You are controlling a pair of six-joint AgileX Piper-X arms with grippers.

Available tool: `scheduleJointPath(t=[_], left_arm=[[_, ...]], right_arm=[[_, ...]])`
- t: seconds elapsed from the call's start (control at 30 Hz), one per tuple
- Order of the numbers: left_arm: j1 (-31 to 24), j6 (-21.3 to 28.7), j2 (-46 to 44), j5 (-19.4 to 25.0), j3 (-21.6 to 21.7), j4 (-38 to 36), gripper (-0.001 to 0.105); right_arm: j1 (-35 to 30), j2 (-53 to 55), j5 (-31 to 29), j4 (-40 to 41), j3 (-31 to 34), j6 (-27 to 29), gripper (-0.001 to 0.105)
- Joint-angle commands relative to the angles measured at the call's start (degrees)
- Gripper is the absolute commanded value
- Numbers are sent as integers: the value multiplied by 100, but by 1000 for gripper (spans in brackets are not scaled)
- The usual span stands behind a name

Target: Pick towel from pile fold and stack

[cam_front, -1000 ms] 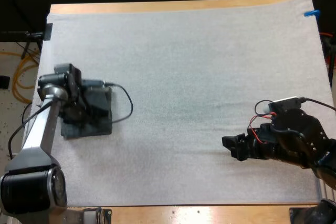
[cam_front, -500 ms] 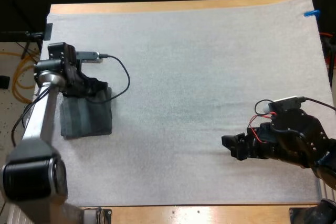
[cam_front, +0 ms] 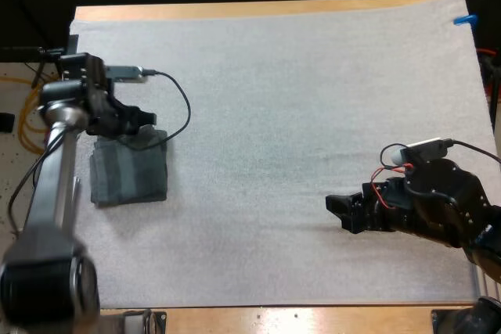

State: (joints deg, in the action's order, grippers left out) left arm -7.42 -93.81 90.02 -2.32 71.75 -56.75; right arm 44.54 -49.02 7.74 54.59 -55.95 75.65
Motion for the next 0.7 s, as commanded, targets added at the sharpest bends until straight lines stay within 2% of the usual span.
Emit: scheduleJointPath(t=[0.0, 0.17, 0.33, 0.4, 0.47, 0.67], left_arm=[[44, 30, -314, -45, 59, -64, 51], [363, 30, -1288, -45, 59, -120, 51], [1086, 66, -2190, -45, 59, -395, 51], [1306, 57, -2358, -45, 59, -434, 51], [1599, -16, -2533, -45, 59, -470, 51], [1856, 33, -2737, -45, 59, -617, 51]], right_arm=[[-35, 12, 28, -49, -4, 6, 71], [-35, 12, 28, -207, -4, 6, 71], [-122, -65, -54, -376, 44, 102, 71], [-390, -200, -27, -382, 44, 332, 71], [-1057, -459, 182, -382, 44, 724, 71], [-2575, -659, 293, -307, 34, 1587, 71]])
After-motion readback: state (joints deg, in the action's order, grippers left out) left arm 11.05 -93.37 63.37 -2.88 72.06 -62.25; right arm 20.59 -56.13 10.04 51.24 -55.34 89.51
